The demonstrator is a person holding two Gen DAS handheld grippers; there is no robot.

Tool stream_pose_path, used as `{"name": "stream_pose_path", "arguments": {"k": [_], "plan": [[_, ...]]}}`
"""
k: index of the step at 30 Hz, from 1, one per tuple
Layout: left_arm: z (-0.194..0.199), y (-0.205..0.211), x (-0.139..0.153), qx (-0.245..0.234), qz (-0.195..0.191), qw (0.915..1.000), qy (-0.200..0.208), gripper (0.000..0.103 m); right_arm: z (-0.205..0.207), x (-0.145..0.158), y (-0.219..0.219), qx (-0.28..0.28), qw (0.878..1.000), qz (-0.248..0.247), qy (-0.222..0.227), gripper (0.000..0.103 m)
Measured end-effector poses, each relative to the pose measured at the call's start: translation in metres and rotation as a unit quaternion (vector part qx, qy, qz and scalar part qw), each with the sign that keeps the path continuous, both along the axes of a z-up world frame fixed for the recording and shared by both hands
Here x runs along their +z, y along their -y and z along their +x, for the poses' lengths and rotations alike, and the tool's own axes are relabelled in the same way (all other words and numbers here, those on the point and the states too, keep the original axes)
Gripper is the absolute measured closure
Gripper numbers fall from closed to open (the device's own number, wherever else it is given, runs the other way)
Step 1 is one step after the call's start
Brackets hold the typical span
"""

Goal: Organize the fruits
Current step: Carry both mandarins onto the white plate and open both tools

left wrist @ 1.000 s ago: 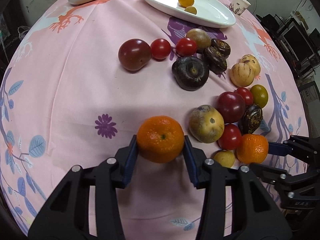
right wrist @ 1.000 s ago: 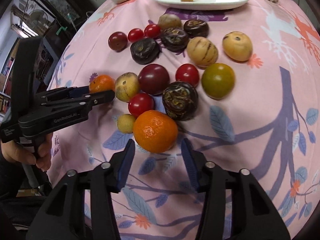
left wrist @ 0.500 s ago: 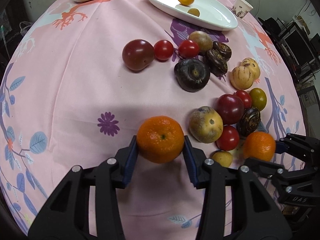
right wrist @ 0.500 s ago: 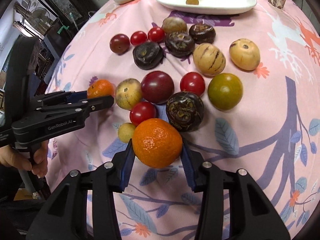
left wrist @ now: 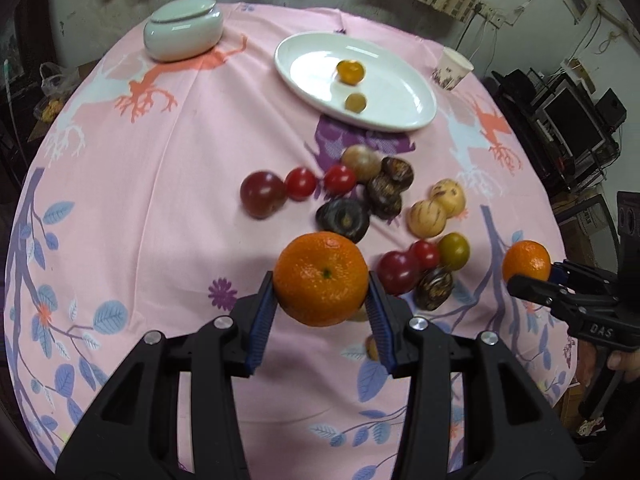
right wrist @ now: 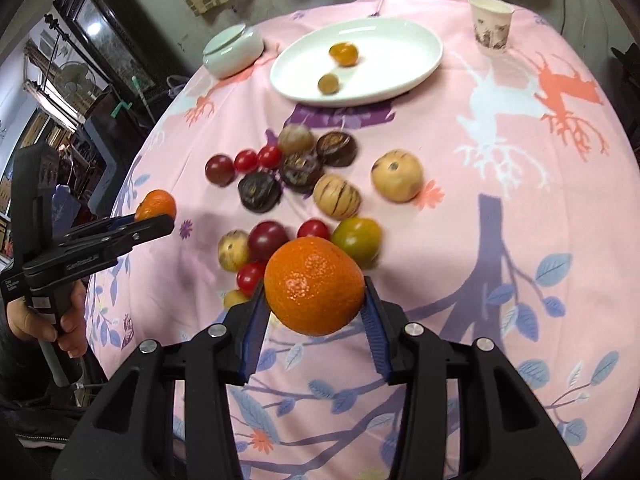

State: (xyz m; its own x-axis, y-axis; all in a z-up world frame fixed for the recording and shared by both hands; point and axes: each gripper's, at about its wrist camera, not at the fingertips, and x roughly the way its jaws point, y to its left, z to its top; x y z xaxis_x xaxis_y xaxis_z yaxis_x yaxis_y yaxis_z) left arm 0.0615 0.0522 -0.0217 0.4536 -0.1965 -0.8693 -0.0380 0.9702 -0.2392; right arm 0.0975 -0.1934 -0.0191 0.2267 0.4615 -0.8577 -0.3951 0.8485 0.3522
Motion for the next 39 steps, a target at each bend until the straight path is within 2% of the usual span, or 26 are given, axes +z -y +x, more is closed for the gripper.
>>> {"name": "stream_pose_path", "arguments": {"k": [10,19,31,39], "plan": [[0.031,0.010,0.029,-0.016,-0.018,0.9993,0.030,0.059,0.047,0.029,0.003,-0.022,0.998,0.019,0.050,0.058],[0.086,0.013,0.031,-0.021,-0.018,0.9987,0.043,0.059,0.105,0.036,-0.004,-0.031,0.996,0.024,0.076,0.058],[0.176,0.008,0.005,-0.018,-0.009,0.9992,0.036,0.058,0.179,0.003,-0.019,-0.026,0.997,0.012,0.072,0.058],[0.218,0.007,-0.024,-0.012,-0.010,0.9998,0.015,0.058,0.216,-0.031,-0.035,-0.022,0.998,-0.007,0.052,0.058]]}}
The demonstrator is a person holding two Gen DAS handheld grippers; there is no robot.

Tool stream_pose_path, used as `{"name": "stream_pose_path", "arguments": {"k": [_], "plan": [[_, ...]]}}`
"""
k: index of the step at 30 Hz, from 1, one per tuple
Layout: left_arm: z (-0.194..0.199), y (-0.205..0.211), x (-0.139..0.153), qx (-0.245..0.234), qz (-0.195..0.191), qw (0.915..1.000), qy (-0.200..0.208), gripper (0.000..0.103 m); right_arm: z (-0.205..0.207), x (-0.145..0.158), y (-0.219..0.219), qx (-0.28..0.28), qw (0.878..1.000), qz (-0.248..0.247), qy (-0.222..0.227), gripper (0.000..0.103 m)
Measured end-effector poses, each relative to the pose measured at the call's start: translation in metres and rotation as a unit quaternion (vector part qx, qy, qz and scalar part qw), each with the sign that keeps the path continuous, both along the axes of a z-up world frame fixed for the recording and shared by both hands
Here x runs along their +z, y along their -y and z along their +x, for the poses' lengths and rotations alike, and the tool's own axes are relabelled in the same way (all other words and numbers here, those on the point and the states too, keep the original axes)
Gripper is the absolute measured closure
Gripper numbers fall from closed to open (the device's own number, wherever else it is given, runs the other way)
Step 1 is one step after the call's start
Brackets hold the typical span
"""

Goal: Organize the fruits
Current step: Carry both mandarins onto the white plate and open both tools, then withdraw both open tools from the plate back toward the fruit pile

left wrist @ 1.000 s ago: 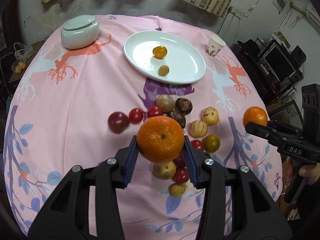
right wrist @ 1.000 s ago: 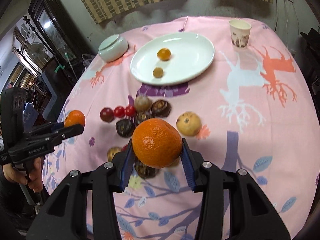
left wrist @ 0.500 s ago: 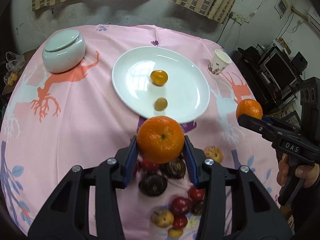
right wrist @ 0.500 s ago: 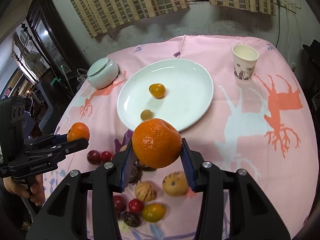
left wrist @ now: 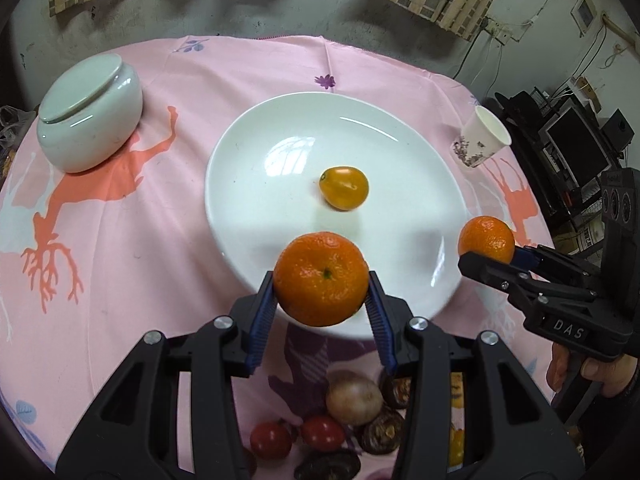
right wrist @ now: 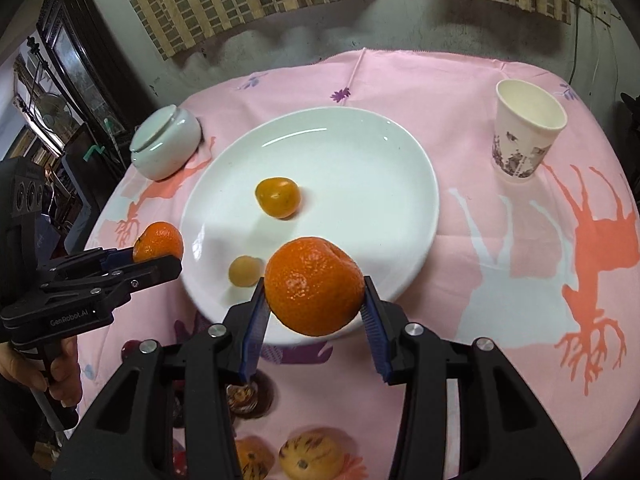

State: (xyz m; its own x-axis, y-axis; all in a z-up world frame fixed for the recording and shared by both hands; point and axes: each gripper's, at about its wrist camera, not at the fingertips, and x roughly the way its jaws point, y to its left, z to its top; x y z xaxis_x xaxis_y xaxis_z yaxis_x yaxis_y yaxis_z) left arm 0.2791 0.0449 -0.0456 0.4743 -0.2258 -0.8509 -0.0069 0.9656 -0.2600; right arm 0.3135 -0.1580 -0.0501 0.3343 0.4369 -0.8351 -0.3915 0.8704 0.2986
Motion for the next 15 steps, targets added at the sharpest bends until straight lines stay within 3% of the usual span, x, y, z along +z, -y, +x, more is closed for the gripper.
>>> {"name": "stream_pose_path", "arguments": {"k": [5,8,10,15], "plan": [[0.015,-0.004,-0.010,0.020,0.004,0.9996,-0.020,0.054,0.018,-0.011,0.000,-0.041,0.999,0.008,-0.020,0.054],[0.010,-0.009,-0.003,0.028,-0.008,0.9995,-0.013,0.047,0.014,-0.002,0.007,-0.053,0.998,0.034,-0.010,0.037],[0.004,-0.010,0.007,0.034,0.004,0.9994,-0.003,0.039,0.008,0.004,0.011,-0.051,0.998,0.033,-0.006,0.037],[-0.019,-0.018,0.027,0.050,-0.004,0.9987,0.007,0.032,-0.020,0.012,0.028,-0.053,0.998,0.032,-0.015,0.037]]}}
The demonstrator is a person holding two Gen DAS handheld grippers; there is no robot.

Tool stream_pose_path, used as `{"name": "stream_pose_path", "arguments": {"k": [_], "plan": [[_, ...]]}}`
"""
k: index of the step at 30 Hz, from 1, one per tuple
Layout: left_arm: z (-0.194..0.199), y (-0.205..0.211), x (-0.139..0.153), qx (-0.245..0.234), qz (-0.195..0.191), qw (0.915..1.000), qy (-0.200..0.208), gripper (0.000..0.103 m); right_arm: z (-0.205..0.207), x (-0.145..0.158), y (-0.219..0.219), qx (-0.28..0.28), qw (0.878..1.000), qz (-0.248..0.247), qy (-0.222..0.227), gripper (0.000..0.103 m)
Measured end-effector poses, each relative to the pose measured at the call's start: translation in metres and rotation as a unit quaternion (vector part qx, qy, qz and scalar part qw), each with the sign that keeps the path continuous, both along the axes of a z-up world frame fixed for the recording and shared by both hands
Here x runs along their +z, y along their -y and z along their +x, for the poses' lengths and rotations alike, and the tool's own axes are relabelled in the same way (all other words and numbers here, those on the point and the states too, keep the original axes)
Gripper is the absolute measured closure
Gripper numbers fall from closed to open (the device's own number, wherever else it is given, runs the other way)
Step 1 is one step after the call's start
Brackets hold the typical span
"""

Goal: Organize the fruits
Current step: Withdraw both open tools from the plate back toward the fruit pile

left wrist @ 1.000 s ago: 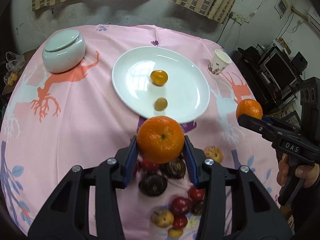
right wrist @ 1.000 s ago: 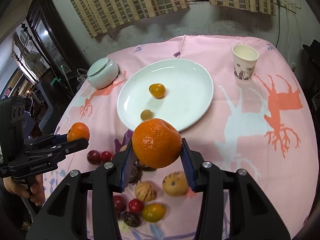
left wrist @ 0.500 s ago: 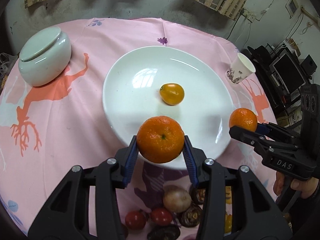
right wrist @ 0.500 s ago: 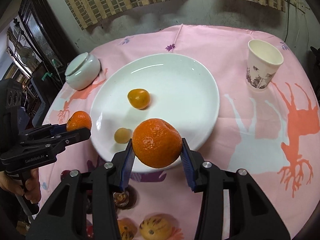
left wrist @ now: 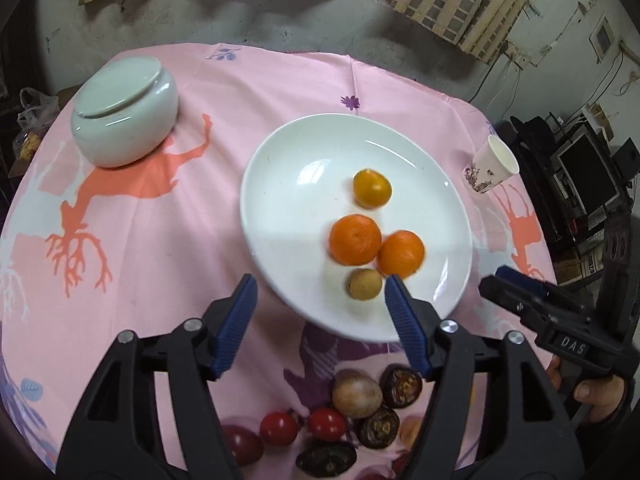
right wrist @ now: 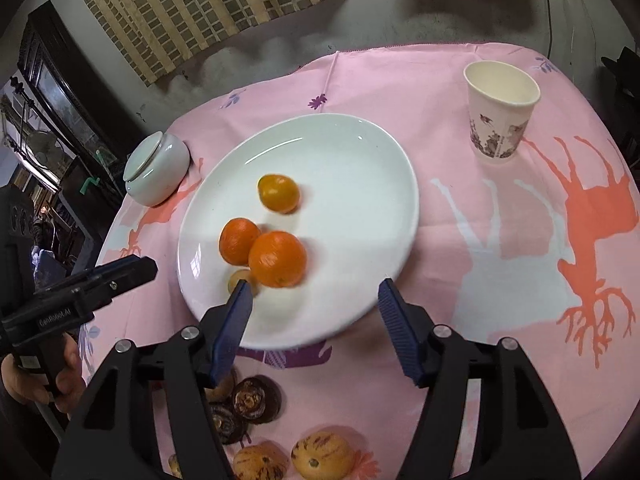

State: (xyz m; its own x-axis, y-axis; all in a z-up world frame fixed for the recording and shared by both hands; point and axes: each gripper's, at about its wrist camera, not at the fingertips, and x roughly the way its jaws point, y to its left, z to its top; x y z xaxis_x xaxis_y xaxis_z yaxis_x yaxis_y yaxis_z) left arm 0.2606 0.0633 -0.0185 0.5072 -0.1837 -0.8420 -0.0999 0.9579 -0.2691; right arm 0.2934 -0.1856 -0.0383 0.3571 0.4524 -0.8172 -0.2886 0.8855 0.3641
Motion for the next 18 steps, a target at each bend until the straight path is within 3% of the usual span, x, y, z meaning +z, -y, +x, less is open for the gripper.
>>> {"name": "stream_pose_path", "arguments": {"k": [7,18], "plan": [[-0.061,-0.002,0.009,0.004,0.018,0.9998,-0.011,0.019,-0.058,0.001,0.034,-0.023,0.999,-0.002,-0.024,0.036],[-0.160,-0.002,-0.006,0.023,-0.008,0.9979,-0.060,0.016,-0.135,0.001,0.057,-0.037,0.998,-0.014,-0.049,0.033]]}}
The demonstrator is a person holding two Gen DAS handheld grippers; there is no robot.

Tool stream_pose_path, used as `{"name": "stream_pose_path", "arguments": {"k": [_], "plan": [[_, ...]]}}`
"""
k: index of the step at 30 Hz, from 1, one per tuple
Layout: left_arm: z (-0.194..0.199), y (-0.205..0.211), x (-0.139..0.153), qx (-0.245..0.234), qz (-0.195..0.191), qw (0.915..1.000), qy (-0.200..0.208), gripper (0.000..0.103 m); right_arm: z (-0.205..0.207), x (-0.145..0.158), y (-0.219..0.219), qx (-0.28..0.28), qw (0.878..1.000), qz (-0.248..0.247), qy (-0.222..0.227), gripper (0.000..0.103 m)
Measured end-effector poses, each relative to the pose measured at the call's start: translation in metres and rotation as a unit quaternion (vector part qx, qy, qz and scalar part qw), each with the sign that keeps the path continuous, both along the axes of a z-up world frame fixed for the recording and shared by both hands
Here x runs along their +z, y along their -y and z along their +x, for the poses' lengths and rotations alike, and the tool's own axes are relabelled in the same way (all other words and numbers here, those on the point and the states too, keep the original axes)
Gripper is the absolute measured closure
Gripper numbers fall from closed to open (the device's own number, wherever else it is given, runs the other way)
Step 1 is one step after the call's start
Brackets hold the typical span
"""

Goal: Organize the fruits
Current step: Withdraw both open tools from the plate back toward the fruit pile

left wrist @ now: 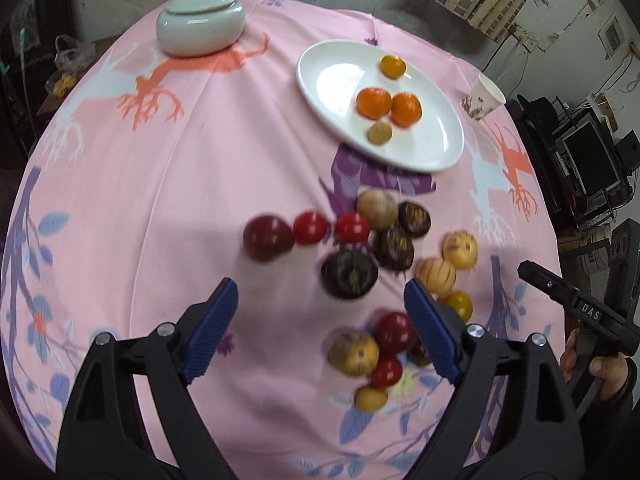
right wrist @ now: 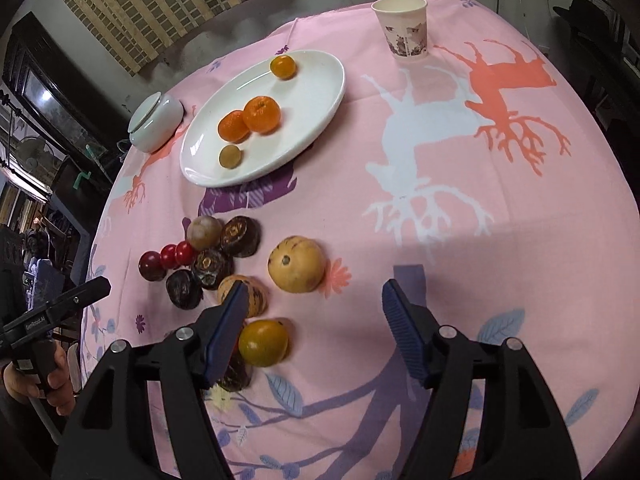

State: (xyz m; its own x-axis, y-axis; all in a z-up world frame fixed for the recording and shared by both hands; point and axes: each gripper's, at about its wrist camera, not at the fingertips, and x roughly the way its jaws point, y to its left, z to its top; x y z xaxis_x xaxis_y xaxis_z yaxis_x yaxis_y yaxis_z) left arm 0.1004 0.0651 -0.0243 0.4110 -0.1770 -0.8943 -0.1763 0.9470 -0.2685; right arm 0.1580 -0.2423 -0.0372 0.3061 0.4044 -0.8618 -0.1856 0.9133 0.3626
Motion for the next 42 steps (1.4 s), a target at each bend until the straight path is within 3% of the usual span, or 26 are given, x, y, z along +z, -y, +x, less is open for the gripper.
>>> {"name": "stream_pose_path", "arguments": {"k": [9,16,29,42], "plan": [[-0.037,0.014,-0.012,-0.013,0.003,0.9997,-0.021,0.015,-0.044,-0.004,-0.015,0.037,0.999,-0.034,-0.004,0.032],[-0.045,0.029,-0.017,-0.030,0.004,0.9991,-0.028,0.015,-0.061,-0.003,-0.017,0.046,0.999,-0.028,-0.009,0.032],[-0.047,0.042,-0.032,-0.048,0.015,0.9974,-0.052,0.015,-0.071,-0.008,-0.023,0.054,0.998,-0.033,-0.013,0.032],[-0.034,0.042,-0.049,-0.054,0.021,0.9961,-0.066,0.015,-0.065,-0.017,-0.042,0.093,0.995,-0.003,-0.048,0.032]]}}
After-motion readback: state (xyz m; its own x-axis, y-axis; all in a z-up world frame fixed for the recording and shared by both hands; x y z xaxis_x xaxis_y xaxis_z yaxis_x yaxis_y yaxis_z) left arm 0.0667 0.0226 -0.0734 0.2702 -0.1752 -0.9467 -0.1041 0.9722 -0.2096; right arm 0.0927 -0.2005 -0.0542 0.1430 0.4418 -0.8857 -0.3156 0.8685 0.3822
